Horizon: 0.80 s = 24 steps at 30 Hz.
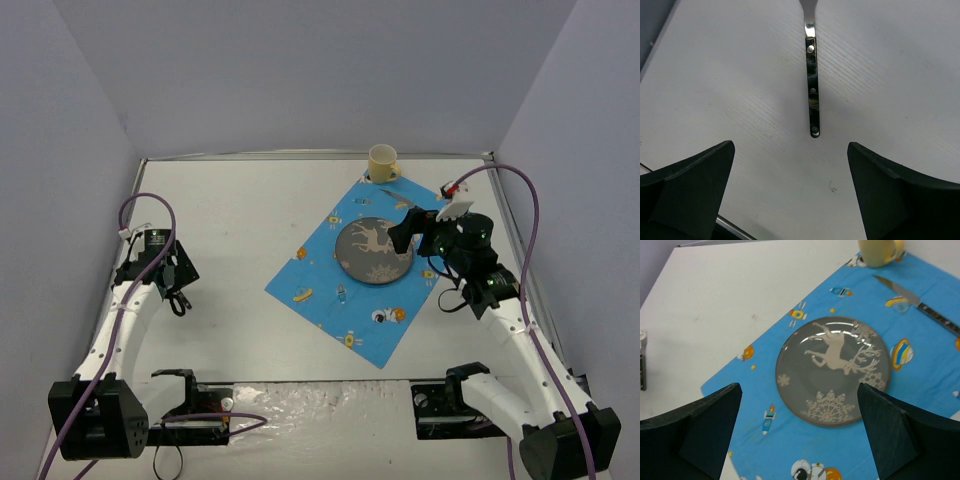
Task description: Set the dinner table for one person
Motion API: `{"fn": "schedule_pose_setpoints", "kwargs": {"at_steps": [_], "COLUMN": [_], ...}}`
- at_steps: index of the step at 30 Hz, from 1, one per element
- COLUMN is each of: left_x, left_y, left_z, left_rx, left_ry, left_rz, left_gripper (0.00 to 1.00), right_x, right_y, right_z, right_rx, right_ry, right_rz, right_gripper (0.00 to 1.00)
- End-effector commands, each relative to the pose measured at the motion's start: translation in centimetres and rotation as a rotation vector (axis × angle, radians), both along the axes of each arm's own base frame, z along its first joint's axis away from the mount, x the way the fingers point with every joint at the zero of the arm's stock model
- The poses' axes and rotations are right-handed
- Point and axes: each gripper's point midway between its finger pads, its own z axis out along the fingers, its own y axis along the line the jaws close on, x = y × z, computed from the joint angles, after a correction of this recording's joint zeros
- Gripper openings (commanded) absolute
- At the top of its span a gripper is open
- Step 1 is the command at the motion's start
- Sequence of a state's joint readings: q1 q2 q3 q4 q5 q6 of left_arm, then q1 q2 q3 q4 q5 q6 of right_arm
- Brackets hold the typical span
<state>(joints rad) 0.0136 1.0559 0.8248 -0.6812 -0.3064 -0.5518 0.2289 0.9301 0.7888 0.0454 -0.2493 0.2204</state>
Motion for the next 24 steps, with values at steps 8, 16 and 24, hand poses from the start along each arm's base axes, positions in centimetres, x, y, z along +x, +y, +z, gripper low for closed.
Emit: {"fn": "schedule_pose_setpoints", "kwargs": {"at_steps": [8,16,24], "left_x": [5.0,7.2,9.1], "left_y": [2.5,5.3,5.9], "left_z": [-3.2,-5.9,-7.9], "left_rx": [-0.137,-0.167,-0.180], "left_ry": [-0.029,0.003,0.061], "left_rz": [0.179,0.229,0.196], "left_gripper": [0.77,0.64,0.50], "right_x": [-4.2,-5.4,-5.8], "right_y": [4.5,4.6,4.3], "right_z": [2.5,2.2,2.0], "right_rx": [0.188,0.181,0.170], "right_ry": [-0.092,-0.105,-0.108], "right_rz": [0.196,0.221,0.216], "right_gripper": [0.98,0.98,0.98]}}
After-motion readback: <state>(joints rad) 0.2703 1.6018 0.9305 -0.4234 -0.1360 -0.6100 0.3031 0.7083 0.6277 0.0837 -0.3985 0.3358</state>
